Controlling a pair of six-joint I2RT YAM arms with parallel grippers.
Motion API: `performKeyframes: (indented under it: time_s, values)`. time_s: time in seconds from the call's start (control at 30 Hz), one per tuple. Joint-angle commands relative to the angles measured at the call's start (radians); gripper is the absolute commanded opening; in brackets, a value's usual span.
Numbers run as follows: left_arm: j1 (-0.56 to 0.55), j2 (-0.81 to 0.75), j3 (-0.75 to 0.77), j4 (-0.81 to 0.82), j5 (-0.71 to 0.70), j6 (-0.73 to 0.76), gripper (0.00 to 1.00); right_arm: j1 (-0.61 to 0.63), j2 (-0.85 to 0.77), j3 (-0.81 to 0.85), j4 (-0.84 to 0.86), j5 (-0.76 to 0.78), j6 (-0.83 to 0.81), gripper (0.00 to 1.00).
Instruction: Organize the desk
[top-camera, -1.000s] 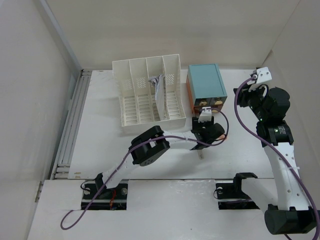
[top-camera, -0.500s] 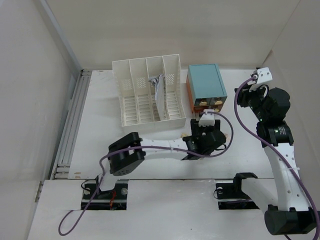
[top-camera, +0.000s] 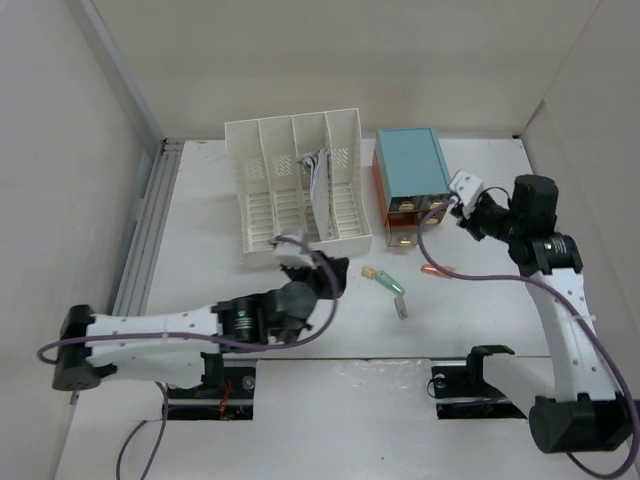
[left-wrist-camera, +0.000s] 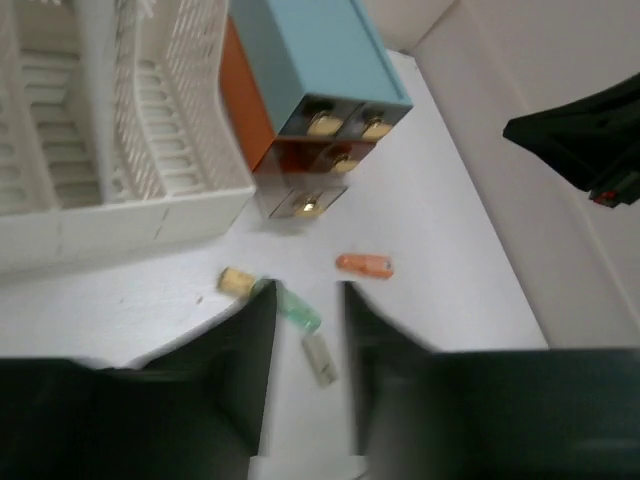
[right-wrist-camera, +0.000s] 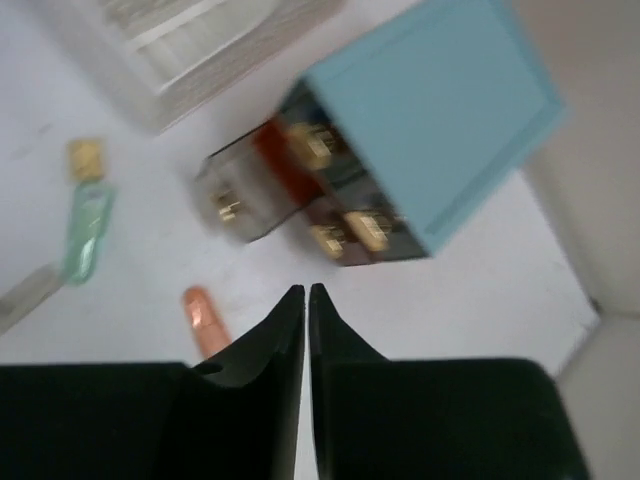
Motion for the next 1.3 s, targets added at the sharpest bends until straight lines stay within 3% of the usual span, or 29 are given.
performKeyframes:
  time_s: [0.0, 0.07, 0.1, 0.2, 0.3, 0.37, 0.47, 0.6, 0.63, 0.73, 0.87, 1.27]
  values:
    - [-0.008, -0.244, -0.219, -0.061, 0.084, -0.038, 0.37, 0.015, 0.099, 0.073, -0.477, -0.327, -0.518, 0.12]
    - [-0.008, -0.446, -0.305, -0.061, 0.145, -0.038, 0.97, 0.063, 0.218, 0.137, -0.567, -0.327, -0.617, 0.24]
    - [-0.008, -0.51, -0.372, -0.061, 0.154, -0.024, 1.0, 0.113, 0.262, 0.157, -0.608, -0.327, -0.631, 0.31]
    - [-0.008, -0.697, -0.448, -0.099, 0.154, -0.024, 1.0, 0.19, 0.397, 0.185, -0.653, -0.336, -0.631, 0.48]
    - [-0.017, -0.755, -0.472, -0.123, 0.165, -0.013, 1.0, 0.28, 0.441, 0.153, -0.548, -0.316, -0.493, 0.6]
    - [-0.017, -0.747, -0.482, -0.133, 0.176, -0.004, 1.0, 0.36, 0.442, 0.115, -0.367, -0.246, -0.377, 0.66]
    - [-0.017, -0.691, -0.471, -0.162, 0.176, -0.013, 1.0, 0.457, 0.432, 0.029, -0.102, -0.099, -0.153, 0.64]
    - [-0.017, -0.647, -0.46, -0.2, 0.154, -0.022, 0.91, 0.541, 0.477, -0.019, 0.09, 0.066, 0.067, 0.53]
    - [-0.017, -0.647, -0.46, -0.2, 0.154, -0.022, 0.83, 0.557, 0.477, -0.053, 0.13, 0.099, 0.152, 0.52]
    - [-0.017, -0.647, -0.46, -0.212, 0.144, -0.031, 0.71, 0.612, 0.488, -0.102, 0.227, 0.202, 0.245, 0.49]
    - [-0.017, -0.699, -0.482, -0.222, 0.144, -0.031, 0.61, 0.632, 0.546, -0.082, 0.224, 0.27, 0.317, 0.44]
    - [-0.017, -0.786, -0.493, -0.268, 0.144, -0.031, 0.61, 0.641, 0.685, -0.048, 0.198, 0.281, 0.348, 0.47]
